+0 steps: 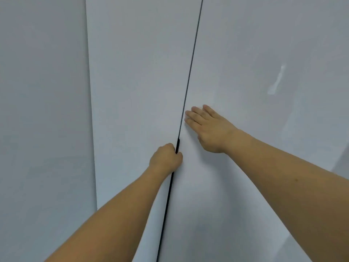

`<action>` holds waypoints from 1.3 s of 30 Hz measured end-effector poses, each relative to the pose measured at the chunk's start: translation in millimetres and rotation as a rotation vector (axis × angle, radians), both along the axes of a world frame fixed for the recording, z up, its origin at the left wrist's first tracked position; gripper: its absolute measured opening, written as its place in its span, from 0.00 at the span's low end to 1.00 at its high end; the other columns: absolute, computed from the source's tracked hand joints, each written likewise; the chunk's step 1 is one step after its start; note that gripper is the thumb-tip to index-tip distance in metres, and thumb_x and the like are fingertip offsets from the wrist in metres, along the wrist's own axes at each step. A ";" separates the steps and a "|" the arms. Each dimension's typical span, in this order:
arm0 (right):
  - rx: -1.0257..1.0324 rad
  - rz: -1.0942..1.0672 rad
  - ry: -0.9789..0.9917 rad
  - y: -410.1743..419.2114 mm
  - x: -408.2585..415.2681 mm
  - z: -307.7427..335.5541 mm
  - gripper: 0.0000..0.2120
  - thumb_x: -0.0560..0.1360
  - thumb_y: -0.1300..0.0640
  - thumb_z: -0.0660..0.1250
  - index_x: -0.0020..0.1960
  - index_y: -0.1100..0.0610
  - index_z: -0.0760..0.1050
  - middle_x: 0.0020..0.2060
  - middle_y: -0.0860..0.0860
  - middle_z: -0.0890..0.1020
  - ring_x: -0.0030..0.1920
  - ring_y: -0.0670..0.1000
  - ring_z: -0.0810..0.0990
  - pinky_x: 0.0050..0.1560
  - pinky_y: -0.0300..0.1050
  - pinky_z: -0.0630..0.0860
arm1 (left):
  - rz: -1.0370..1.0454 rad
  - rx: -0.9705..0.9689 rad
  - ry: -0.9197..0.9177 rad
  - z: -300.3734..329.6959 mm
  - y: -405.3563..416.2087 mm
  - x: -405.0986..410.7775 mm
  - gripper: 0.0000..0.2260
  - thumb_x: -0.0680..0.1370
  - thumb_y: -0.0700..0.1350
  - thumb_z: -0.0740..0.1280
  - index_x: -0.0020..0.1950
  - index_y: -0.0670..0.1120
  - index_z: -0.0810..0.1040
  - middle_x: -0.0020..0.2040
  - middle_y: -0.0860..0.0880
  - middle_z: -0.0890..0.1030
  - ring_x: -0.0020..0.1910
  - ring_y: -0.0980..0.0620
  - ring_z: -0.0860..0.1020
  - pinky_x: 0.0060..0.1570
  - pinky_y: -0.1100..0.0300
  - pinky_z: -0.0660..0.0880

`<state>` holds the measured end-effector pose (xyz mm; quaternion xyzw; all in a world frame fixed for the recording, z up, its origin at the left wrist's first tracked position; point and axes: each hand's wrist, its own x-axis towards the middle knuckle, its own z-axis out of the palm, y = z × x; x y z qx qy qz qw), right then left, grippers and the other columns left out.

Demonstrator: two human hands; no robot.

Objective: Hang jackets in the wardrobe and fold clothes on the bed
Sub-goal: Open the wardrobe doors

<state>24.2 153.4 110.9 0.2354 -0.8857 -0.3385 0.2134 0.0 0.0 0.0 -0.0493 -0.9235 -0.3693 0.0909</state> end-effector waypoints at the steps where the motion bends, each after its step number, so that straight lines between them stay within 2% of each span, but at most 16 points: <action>1: 0.039 0.018 0.024 -4.8 -9.9 -2.5 0.29 0.81 0.57 0.48 0.80 0.57 0.43 0.79 0.53 0.41 0.78 0.54 0.37 0.76 0.53 0.32 | 0.015 -0.026 0.037 -3.1 3.8 -5.0 0.09 0.79 0.48 0.60 0.49 0.43 0.73 0.42 0.49 0.75 0.40 0.48 0.75 0.36 0.58 0.69; 4: 0.026 0.157 0.082 -6.9 -31.6 -10.8 0.27 0.81 0.57 0.48 0.79 0.54 0.51 0.79 0.54 0.47 0.79 0.56 0.39 0.74 0.55 0.29 | 0.084 -0.093 0.175 -12.2 13.1 -19.4 0.06 0.78 0.44 0.60 0.44 0.43 0.68 0.36 0.50 0.72 0.32 0.51 0.69 0.28 0.59 0.62; 6: 0.003 0.228 0.095 -5.1 -39.9 -15.0 0.26 0.80 0.58 0.51 0.78 0.53 0.57 0.79 0.57 0.52 0.79 0.58 0.43 0.74 0.55 0.30 | 0.095 -0.098 0.203 -14.5 14.4 -24.4 0.05 0.77 0.42 0.60 0.42 0.43 0.67 0.34 0.50 0.70 0.28 0.52 0.66 0.26 0.58 0.60; 10: 0.022 0.284 0.154 -1.2 -38.2 -15.4 0.24 0.78 0.58 0.57 0.73 0.56 0.69 0.75 0.59 0.63 0.77 0.61 0.55 0.77 0.60 0.43 | 0.108 -0.138 0.229 -14.2 16.5 -24.9 0.06 0.76 0.41 0.59 0.39 0.43 0.65 0.32 0.49 0.69 0.27 0.52 0.63 0.26 0.58 0.58; 15: 0.007 0.314 0.206 -12.3 -19.0 -16.0 0.19 0.76 0.60 0.59 0.65 0.58 0.77 0.69 0.57 0.73 0.75 0.60 0.62 0.76 0.60 0.51 | 0.108 0.068 0.160 -18.7 16.6 -8.3 0.06 0.75 0.40 0.58 0.37 0.42 0.67 0.33 0.47 0.72 0.30 0.49 0.67 0.29 0.58 0.63; 17: -0.026 0.309 0.187 -21.2 -5.2 -14.5 0.18 0.77 0.61 0.57 0.64 0.58 0.77 0.67 0.56 0.74 0.76 0.59 0.61 0.77 0.60 0.49 | 0.110 0.147 0.146 -19.2 14.1 5.1 0.08 0.75 0.39 0.59 0.35 0.43 0.66 0.32 0.48 0.72 0.29 0.51 0.66 0.27 0.59 0.62; 20: -0.066 0.284 0.135 -34.0 20.5 -13.7 0.19 0.79 0.61 0.52 0.67 0.57 0.72 0.71 0.54 0.67 0.78 0.56 0.51 0.76 0.55 0.35 | 0.080 0.141 0.117 -16.6 4.0 34.3 0.08 0.76 0.40 0.59 0.37 0.44 0.66 0.34 0.48 0.73 0.30 0.51 0.68 0.28 0.59 0.63; 21: -0.071 0.284 0.136 -36.5 30.4 -14.7 0.19 0.79 0.62 0.51 0.68 0.56 0.70 0.72 0.54 0.65 0.78 0.55 0.50 0.76 0.55 0.33 | 0.067 0.126 0.103 -15.9 -0.1 45.5 0.08 0.76 0.40 0.59 0.37 0.45 0.66 0.35 0.48 0.73 0.31 0.51 0.69 0.28 0.59 0.63; 26: -0.056 0.345 0.172 -40.7 89.6 -16.3 0.20 0.78 0.64 0.49 0.67 0.57 0.69 0.70 0.53 0.66 0.78 0.55 0.50 0.76 0.55 0.35 | 0.051 0.070 0.069 -15.6 -13.4 116.5 0.06 0.77 0.42 0.58 0.42 0.42 0.68 0.37 0.47 0.73 0.32 0.50 0.68 0.30 0.59 0.64; 30: 0.005 0.316 0.187 -39.6 142.9 -15.3 0.23 0.79 0.62 0.49 0.73 0.57 0.63 0.72 0.52 0.62 0.78 0.55 0.48 0.75 0.56 0.33 | 0.049 0.021 0.066 -15.1 -15.8 177.3 0.08 0.78 0.44 0.58 0.39 0.45 0.64 0.36 0.48 0.71 0.31 0.51 0.66 0.29 0.58 0.62; 36: 0.037 0.339 0.252 -23.1 215.2 -16.7 0.24 0.78 0.62 0.56 0.74 0.57 0.63 0.70 0.51 0.64 0.77 0.55 0.53 0.77 0.57 0.39 | 0.017 0.022 0.061 -11.9 -9.7 254.8 0.09 0.76 0.48 0.62 0.39 0.47 0.66 0.37 0.48 0.74 0.32 0.51 0.70 0.30 0.59 0.66; 39: 0.079 0.323 0.245 -1.8 249.7 -14.6 0.25 0.78 0.59 0.59 0.74 0.53 0.61 0.73 0.50 0.60 0.78 0.54 0.48 0.76 0.59 0.37 | -0.026 0.032 0.057 -12.4 -4.6 289.3 0.10 0.77 0.51 0.64 0.39 0.48 0.69 0.37 0.51 0.75 0.33 0.52 0.72 0.31 0.60 0.68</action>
